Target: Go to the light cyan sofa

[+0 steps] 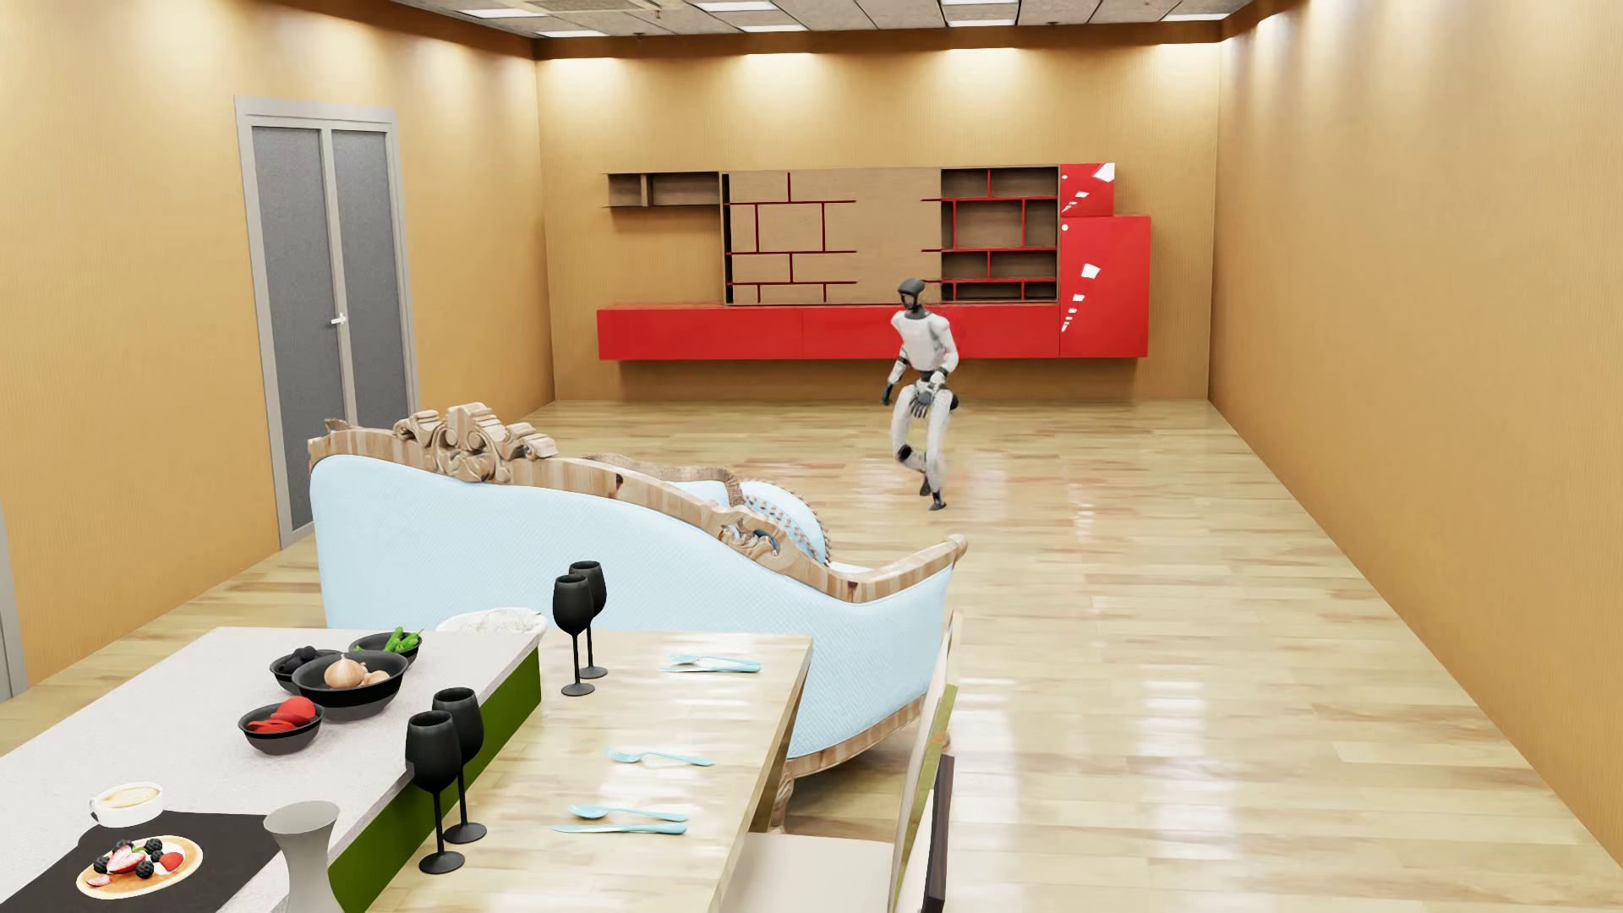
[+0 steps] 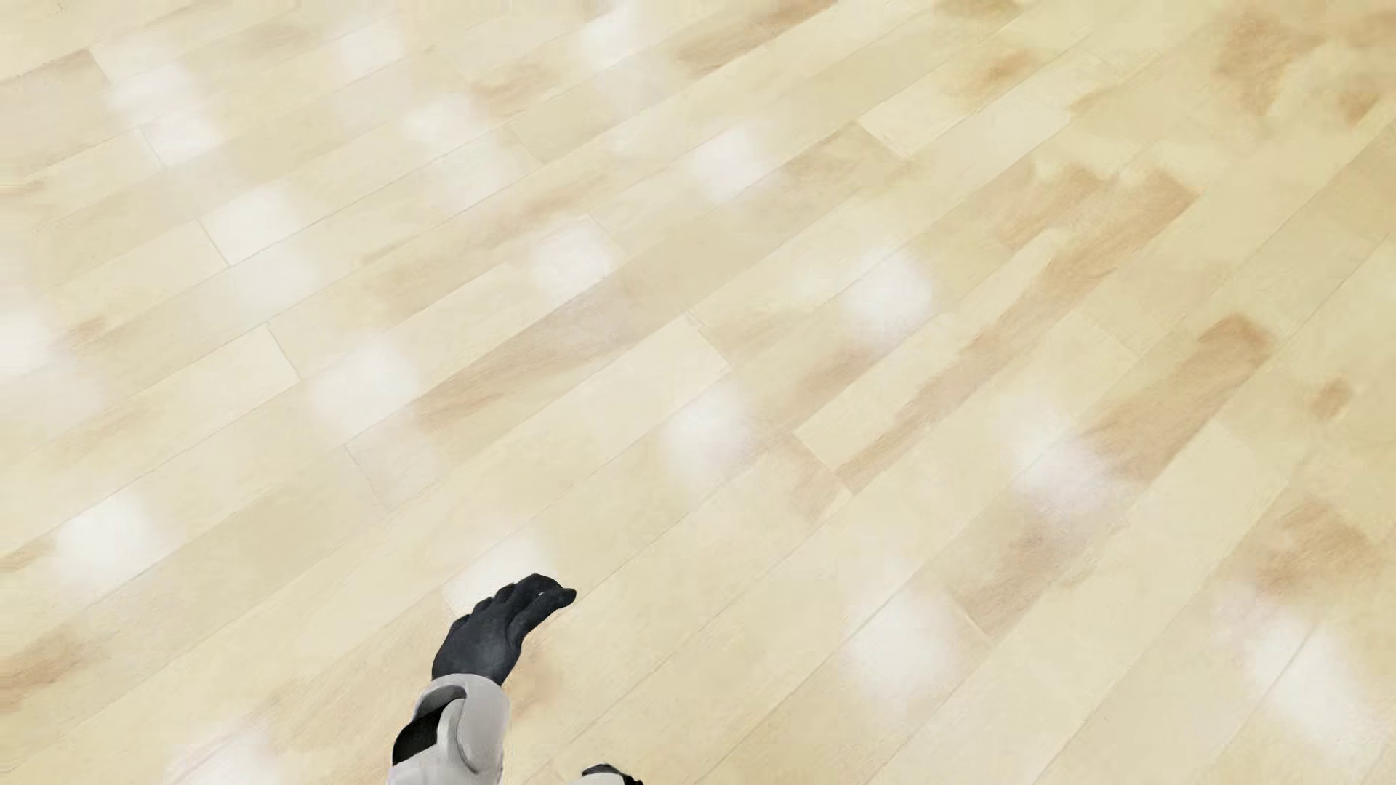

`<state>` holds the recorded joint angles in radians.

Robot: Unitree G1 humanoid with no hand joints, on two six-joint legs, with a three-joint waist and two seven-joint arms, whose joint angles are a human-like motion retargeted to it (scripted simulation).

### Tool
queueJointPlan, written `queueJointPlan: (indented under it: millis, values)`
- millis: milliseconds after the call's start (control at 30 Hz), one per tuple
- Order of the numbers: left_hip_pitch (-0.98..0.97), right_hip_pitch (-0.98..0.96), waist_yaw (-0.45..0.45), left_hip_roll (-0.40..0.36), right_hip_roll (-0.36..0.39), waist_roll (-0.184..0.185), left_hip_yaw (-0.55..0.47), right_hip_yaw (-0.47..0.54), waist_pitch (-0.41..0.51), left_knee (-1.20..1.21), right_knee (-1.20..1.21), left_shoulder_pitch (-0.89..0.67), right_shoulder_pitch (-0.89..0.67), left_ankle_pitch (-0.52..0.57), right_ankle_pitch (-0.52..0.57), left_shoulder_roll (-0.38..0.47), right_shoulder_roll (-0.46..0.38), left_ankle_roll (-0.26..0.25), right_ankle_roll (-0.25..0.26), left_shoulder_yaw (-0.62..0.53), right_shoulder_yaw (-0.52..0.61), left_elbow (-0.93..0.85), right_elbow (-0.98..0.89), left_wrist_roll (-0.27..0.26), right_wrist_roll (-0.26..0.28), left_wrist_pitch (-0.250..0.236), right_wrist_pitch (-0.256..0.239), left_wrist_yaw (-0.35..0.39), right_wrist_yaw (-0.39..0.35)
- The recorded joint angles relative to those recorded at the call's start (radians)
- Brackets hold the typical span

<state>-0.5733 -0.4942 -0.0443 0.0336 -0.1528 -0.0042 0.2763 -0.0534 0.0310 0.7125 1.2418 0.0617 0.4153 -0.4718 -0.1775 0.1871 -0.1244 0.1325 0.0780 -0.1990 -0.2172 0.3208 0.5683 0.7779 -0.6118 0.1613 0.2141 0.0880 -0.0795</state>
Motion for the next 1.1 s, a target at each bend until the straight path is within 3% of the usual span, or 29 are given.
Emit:
queueJointPlan:
  millis: [33, 67, 133, 167, 200, 233, 267, 300, 333, 367, 400, 433, 467, 500, 533, 600, 633, 700, 733, 767, 800, 833, 867, 900, 933, 967, 1000, 1067, 1100]
  values:
    - [0.101, -0.117, -0.013, -0.033, 0.063, 0.004, -0.029, 0.020, 0.001, -0.081, -0.007, -0.032, 0.014, -0.007, -0.050, 0.001, 0.014, -0.009, 0.033, -0.016, 0.003, -0.009, 0.038, -0.002, -0.019, -0.002, 0.018, -0.004, 0.041]
    - [0.200, -0.214, -0.026, -0.056, 0.102, 0.010, -0.055, 0.022, 0.002, -0.153, -0.085, -0.068, 0.026, -0.015, -0.083, 0.010, 0.032, -0.018, 0.032, -0.041, -0.001, -0.012, 0.070, -0.003, -0.030, 0.001, 0.034, -0.019, 0.081]
    - [0.397, -0.335, -0.054, -0.088, 0.088, 0.021, -0.112, -0.050, 0.006, -0.267, -0.406, -0.168, 0.062, -0.039, -0.081, 0.042, 0.065, -0.035, -0.009, -0.124, -0.011, -0.009, 0.093, -0.006, -0.046, 0.007, 0.037, -0.076, 0.160]
    - [0.495, -0.358, -0.068, -0.087, 0.087, 0.026, -0.148, -0.088, 0.012, -0.316, -0.632, -0.229, 0.086, -0.044, -0.020, 0.057, 0.084, -0.047, -0.062, -0.173, -0.015, 0.006, 0.082, -0.019, -0.059, 0.010, 0.022, -0.094, 0.182]
    - [0.590, -0.361, -0.083, -0.073, 0.123, 0.035, -0.185, -0.041, 0.021, -0.344, -0.855, -0.285, 0.111, -0.044, 0.029, 0.064, 0.108, -0.066, 0.004, -0.215, -0.030, 0.038, 0.065, -0.045, -0.073, 0.019, 0.008, -0.090, 0.175]
    - [0.668, -0.347, -0.095, -0.050, 0.145, 0.044, -0.229, 0.019, 0.029, -0.343, -0.989, -0.320, 0.133, -0.010, 0.059, 0.060, 0.138, -0.079, 0.009, -0.243, -0.053, 0.094, 0.049, -0.085, -0.085, 0.039, 0.001, -0.063, 0.143]
    - [0.727, -0.332, -0.103, -0.027, 0.121, 0.047, -0.255, -0.071, 0.035, -0.303, -0.959, -0.330, 0.150, 0.072, 0.077, 0.049, 0.169, -0.092, 0.006, -0.253, -0.078, 0.172, 0.041, -0.132, -0.092, 0.074, 0.003, -0.026, 0.103]
    - [0.742, -0.327, -0.113, 0.010, 0.106, 0.053, -0.276, -0.110, 0.042, -0.198, -0.831, -0.318, 0.155, 0.228, 0.191, 0.040, 0.199, -0.134, -0.028, -0.243, -0.095, 0.264, 0.045, -0.178, -0.096, 0.127, 0.009, 0.012, 0.072]
    - [0.696, -0.315, -0.121, 0.045, 0.119, 0.062, -0.297, -0.114, 0.051, 0.002, -0.691, -0.291, 0.140, 0.440, 0.151, 0.036, 0.220, -0.242, -0.116, -0.218, -0.099, 0.356, 0.061, -0.215, -0.099, 0.194, 0.016, 0.052, 0.057]
    - [0.587, -0.280, -0.123, 0.087, 0.135, 0.070, -0.284, -0.116, 0.062, 0.260, -0.599, -0.254, 0.101, 0.610, 0.049, 0.028, 0.219, -0.313, -0.130, -0.188, -0.093, 0.441, 0.083, -0.245, -0.104, 0.264, 0.026, 0.086, 0.059]
    - [0.437, -0.219, -0.115, 0.114, 0.156, 0.078, -0.283, -0.121, 0.073, 0.484, -0.576, -0.218, 0.042, 0.572, -0.032, 0.020, 0.203, -0.267, -0.128, -0.172, -0.072, 0.523, 0.105, -0.265, -0.114, 0.311, 0.032, 0.093, 0.069]
    - [0.277, -0.135, -0.098, 0.119, 0.173, 0.083, -0.278, -0.117, 0.079, 0.620, -0.613, -0.187, -0.025, 0.488, -0.079, 0.010, 0.174, -0.206, -0.117, -0.188, -0.041, 0.600, 0.116, -0.275, -0.133, 0.323, 0.027, 0.049, 0.075]
    - [0.129, -0.041, -0.075, 0.108, 0.188, 0.082, -0.270, -0.106, 0.077, 0.652, -0.683, -0.149, -0.098, 0.447, -0.107, 0.011, 0.146, -0.201, -0.097, -0.240, -0.003, 0.641, 0.109, -0.270, -0.155, 0.316, 0.022, -0.045, 0.072]
    - [0.009, 0.058, -0.049, 0.098, 0.200, 0.078, -0.244, -0.083, 0.068, 0.593, -0.765, -0.103, -0.148, 0.410, -0.126, 0.027, 0.118, -0.175, -0.081, -0.294, 0.032, 0.658, 0.096, -0.268, -0.170, 0.274, -0.012, -0.153, 0.051]
    - [-0.081, 0.147, -0.023, 0.094, 0.212, 0.070, -0.219, -0.068, 0.057, 0.478, -0.823, -0.031, -0.194, 0.364, -0.145, 0.061, 0.099, -0.182, -0.081, -0.312, 0.066, 0.640, 0.085, -0.282, -0.175, 0.223, -0.059, -0.239, 0.030]
    - [-0.199, 0.306, 0.026, 0.088, 0.229, 0.055, -0.223, -0.047, 0.035, 0.127, -0.861, 0.138, -0.295, 0.359, -0.239, 0.108, 0.070, -0.163, -0.087, -0.213, 0.157, 0.532, 0.037, -0.336, -0.167, 0.198, -0.145, -0.302, 0.027]
    - [-0.221, 0.381, 0.048, 0.091, 0.229, 0.050, -0.244, -0.030, 0.025, -0.110, -0.865, 0.227, -0.340, 0.391, -0.289, 0.116, 0.050, -0.180, -0.078, -0.122, 0.202, 0.455, -0.009, -0.347, -0.157, 0.198, -0.184, -0.269, 0.031]
    - [-0.201, 0.529, 0.090, 0.136, 0.210, 0.053, -0.184, 0.010, 0.010, -0.510, -0.853, 0.376, -0.380, 0.360, -0.329, 0.070, 0.028, -0.165, -0.049, 0.077, 0.235, 0.332, -0.123, -0.325, -0.091, 0.208, -0.240, -0.077, -0.008]
    - [-0.185, 0.573, 0.110, 0.150, 0.183, 0.055, -0.113, 0.032, 0.006, -0.494, -0.788, 0.417, -0.364, 0.366, -0.288, 0.015, 0.024, -0.182, -0.023, 0.151, 0.225, 0.309, -0.175, -0.306, -0.032, 0.227, -0.254, 0.041, -0.047]
    - [-0.194, 0.578, 0.128, 0.142, 0.134, 0.049, -0.091, 0.046, 0.008, -0.351, -0.652, 0.431, -0.331, 0.504, -0.157, -0.047, 0.009, -0.061, 0.006, 0.192, 0.208, 0.316, -0.216, -0.289, 0.024, 0.258, -0.257, 0.125, -0.078]
    - [-0.188, 0.522, 0.137, 0.133, 0.097, 0.039, -0.063, 0.074, 0.014, -0.193, -0.422, 0.417, -0.287, 0.524, 0.088, -0.091, -0.005, 0.008, 0.028, 0.195, 0.189, 0.348, -0.237, -0.277, 0.060, 0.292, -0.244, 0.144, -0.095]
    - [-0.160, 0.418, 0.137, 0.117, 0.028, 0.024, -0.041, 0.054, 0.021, -0.078, -0.177, 0.376, -0.247, 0.427, 0.288, -0.109, -0.011, -0.005, 0.063, 0.164, 0.170, 0.398, -0.233, -0.265, 0.068, 0.308, -0.213, 0.088, -0.100]
    - [-0.103, 0.301, 0.123, 0.084, -0.043, 0.005, -0.024, 0.033, 0.027, -0.032, 0.006, 0.317, -0.223, 0.338, 0.284, -0.106, -0.008, -0.009, 0.035, 0.106, 0.155, 0.450, -0.195, -0.248, 0.055, 0.305, -0.167, -0.017, -0.099]
    - [-0.018, 0.180, 0.099, 0.036, -0.058, -0.011, -0.020, 0.027, 0.028, -0.056, 0.103, 0.247, -0.211, 0.282, 0.188, -0.088, 0.003, -0.014, -0.062, 0.038, 0.147, 0.488, -0.126, -0.221, 0.034, 0.283, -0.111, -0.119, -0.089]
    - [0.083, 0.084, 0.072, -0.014, -0.064, -0.022, -0.036, -0.008, 0.024, -0.124, 0.101, 0.172, -0.199, 0.250, 0.109, -0.065, 0.018, -0.021, -0.065, -0.033, 0.141, 0.509, -0.039, -0.186, 0.009, 0.254, -0.053, -0.174, -0.062]
    - [0.184, 0.001, 0.047, -0.060, -0.049, -0.026, -0.068, -0.042, 0.018, -0.192, 0.034, 0.096, -0.169, 0.222, 0.054, -0.036, 0.027, -0.031, -0.081, -0.101, 0.136, 0.514, 0.043, -0.144, -0.015, 0.223, -0.004, -0.187, -0.010]
    - [0.278, -0.063, 0.023, -0.094, -0.031, -0.024, -0.109, -0.077, 0.009, -0.243, -0.089, 0.019, -0.145, 0.189, 0.012, -0.017, 0.042, -0.036, -0.053, -0.171, 0.140, 0.501, 0.109, -0.095, -0.044, 0.199, 0.048, -0.175, 0.062]
    - [0.423, -0.159, -0.022, -0.131, 0.006, -0.016, -0.186, -0.107, -0.010, -0.258, -0.450, -0.147, -0.033, 0.080, 0.009, 0.006, 0.034, -0.037, -0.034, -0.291, 0.131, 0.436, 0.150, -0.040, -0.088, 0.139, 0.046, -0.141, 0.229]
    - [0.491, -0.171, -0.042, -0.132, 0.039, -0.012, -0.243, -0.069, -0.018, -0.258, -0.703, -0.214, 0.031, 0.017, 0.034, 0.010, 0.048, -0.044, 0.005, -0.311, 0.103, 0.376, 0.136, -0.047, -0.096, 0.109, 0.033, -0.119, 0.263]
